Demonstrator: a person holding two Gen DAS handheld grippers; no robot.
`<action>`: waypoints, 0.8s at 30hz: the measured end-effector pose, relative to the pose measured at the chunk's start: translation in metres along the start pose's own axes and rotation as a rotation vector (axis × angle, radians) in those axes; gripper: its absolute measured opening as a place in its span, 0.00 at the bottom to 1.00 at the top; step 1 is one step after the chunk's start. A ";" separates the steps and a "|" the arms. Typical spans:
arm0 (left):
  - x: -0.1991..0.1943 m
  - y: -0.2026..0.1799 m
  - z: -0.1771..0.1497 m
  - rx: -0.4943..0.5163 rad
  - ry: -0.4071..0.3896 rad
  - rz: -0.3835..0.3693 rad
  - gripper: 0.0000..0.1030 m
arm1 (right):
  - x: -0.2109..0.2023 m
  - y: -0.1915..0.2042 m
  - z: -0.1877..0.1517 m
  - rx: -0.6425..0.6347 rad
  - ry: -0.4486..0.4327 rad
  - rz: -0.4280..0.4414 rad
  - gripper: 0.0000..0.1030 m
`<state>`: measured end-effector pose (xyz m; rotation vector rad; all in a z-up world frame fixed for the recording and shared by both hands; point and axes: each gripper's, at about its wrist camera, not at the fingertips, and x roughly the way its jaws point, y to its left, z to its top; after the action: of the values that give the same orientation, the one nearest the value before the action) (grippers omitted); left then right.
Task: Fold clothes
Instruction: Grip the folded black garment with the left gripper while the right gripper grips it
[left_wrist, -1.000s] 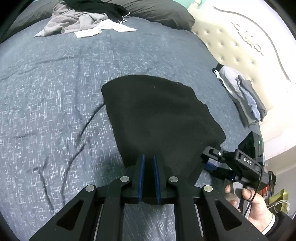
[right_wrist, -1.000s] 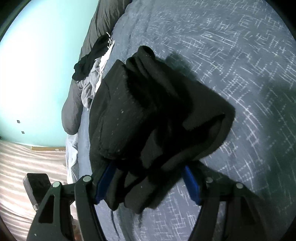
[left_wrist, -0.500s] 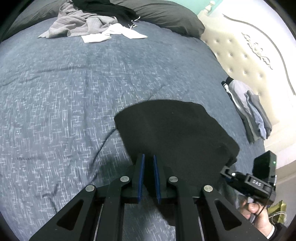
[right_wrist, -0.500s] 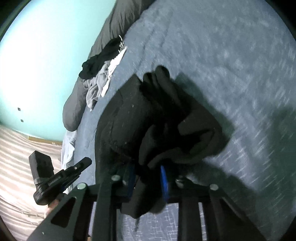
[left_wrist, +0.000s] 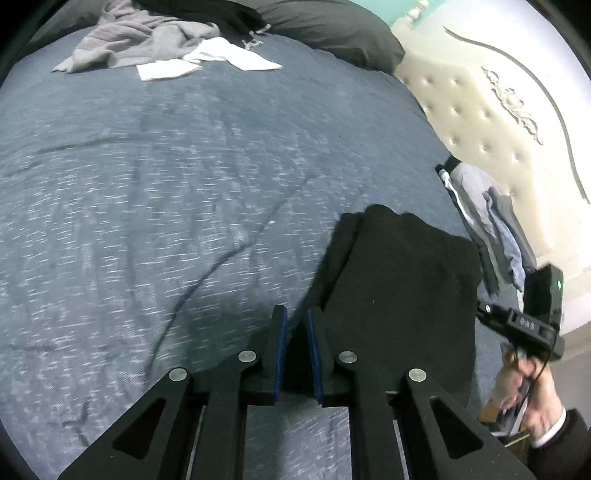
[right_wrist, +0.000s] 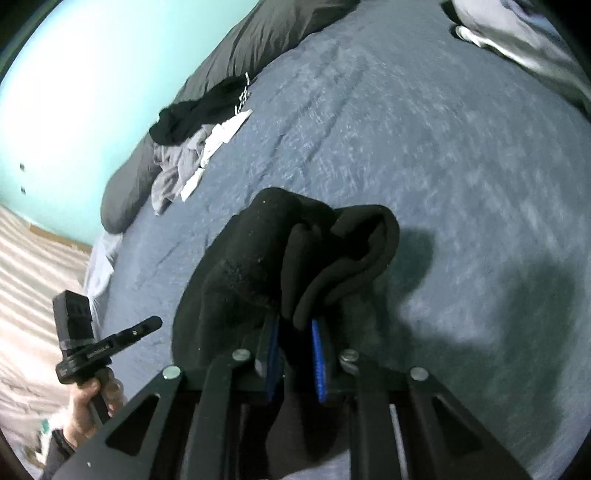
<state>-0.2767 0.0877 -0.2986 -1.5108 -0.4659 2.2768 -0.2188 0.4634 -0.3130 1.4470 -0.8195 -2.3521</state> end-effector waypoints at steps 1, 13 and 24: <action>0.004 -0.001 0.002 0.001 0.006 -0.014 0.21 | 0.000 -0.003 0.005 -0.013 0.009 -0.006 0.15; 0.045 -0.020 0.019 -0.006 0.061 -0.172 0.39 | 0.018 -0.026 0.055 -0.070 0.033 -0.084 0.14; 0.073 -0.030 0.023 -0.061 0.094 -0.244 0.49 | 0.020 -0.034 0.062 -0.090 0.066 -0.073 0.15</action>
<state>-0.3208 0.1474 -0.3350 -1.4919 -0.6588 2.0133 -0.2802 0.5013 -0.3265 1.5323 -0.6462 -2.3470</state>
